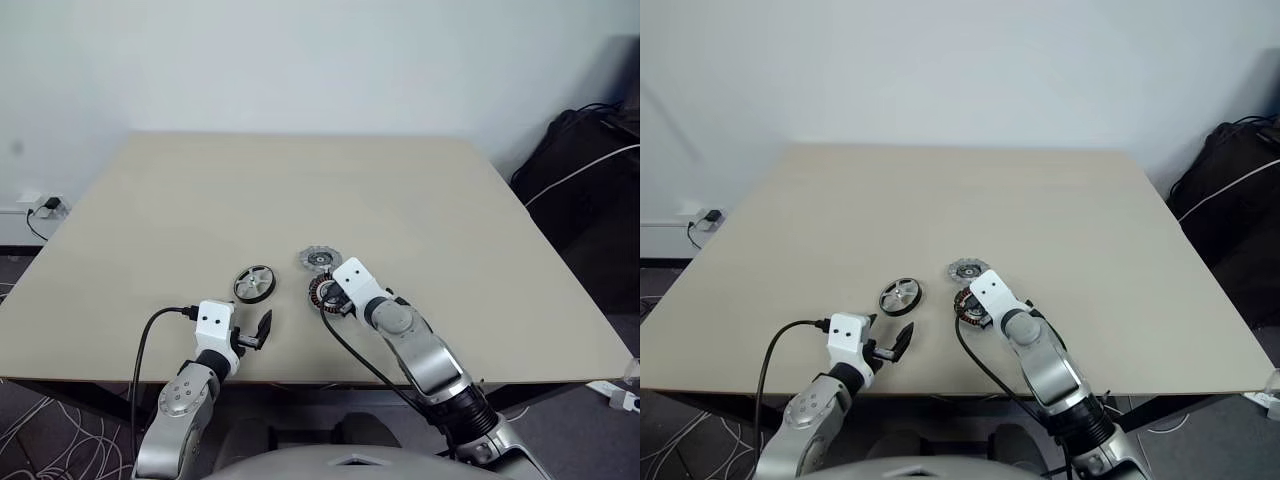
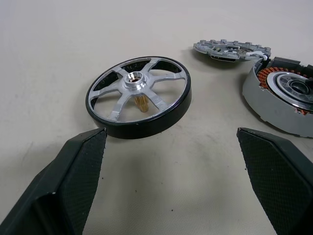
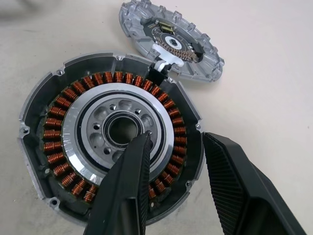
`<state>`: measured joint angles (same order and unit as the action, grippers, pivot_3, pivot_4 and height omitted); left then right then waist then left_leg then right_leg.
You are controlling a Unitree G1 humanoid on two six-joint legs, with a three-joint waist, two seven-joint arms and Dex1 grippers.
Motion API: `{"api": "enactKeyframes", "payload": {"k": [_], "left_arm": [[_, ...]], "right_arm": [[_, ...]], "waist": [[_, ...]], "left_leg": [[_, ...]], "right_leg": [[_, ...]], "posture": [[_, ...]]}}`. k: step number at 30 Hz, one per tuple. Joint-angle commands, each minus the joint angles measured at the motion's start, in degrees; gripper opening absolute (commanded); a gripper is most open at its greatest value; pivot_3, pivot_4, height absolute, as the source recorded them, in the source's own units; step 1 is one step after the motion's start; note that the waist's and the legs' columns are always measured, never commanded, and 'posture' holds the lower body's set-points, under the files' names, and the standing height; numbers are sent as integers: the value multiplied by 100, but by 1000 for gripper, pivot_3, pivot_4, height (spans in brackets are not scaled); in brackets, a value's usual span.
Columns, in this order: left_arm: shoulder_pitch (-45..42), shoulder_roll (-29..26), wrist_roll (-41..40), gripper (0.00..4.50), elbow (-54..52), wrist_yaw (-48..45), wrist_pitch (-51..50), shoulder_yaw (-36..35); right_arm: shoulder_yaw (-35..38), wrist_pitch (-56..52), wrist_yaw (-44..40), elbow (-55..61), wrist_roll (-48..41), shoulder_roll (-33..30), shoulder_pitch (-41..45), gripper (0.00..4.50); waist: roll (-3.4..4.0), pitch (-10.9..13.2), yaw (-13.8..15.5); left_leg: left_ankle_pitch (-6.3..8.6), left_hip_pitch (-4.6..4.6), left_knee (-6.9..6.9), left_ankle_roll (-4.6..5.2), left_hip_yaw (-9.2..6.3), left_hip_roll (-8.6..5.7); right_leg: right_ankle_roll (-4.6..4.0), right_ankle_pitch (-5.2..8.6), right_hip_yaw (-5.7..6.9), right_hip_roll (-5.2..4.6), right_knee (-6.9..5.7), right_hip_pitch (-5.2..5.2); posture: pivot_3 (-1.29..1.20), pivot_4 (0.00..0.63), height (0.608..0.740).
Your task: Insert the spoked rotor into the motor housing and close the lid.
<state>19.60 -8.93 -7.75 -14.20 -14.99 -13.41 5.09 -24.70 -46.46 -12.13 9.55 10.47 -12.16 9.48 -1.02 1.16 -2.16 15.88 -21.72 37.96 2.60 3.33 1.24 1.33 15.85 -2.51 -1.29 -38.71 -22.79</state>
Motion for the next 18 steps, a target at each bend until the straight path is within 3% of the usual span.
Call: {"api": "enactKeyframes", "payload": {"k": [1, 18], "left_arm": [[-21, 43, -6, 4500, -219, 15, 117, 23], [-30, 72, -3, 4500, -212, 6, 112, 34]], "right_arm": [[117, 415, 87, 238, 47, 69, 56, 1850], [-147, 333, -236, 299, 115, 29, 20, 1850]], "waist": [[2, 3, -1], [0, 5, 6]], "left_leg": [[0, -2, 0, 0, 0, 0], [0, -8, -1, 1, 0, -2]], "right_leg": [[0, 0, 0, 0, 0, 0], [-8, -5, 1, 0, 0, 0]], "posture": [[0, 0, 740], [0, 0, 740]]}}
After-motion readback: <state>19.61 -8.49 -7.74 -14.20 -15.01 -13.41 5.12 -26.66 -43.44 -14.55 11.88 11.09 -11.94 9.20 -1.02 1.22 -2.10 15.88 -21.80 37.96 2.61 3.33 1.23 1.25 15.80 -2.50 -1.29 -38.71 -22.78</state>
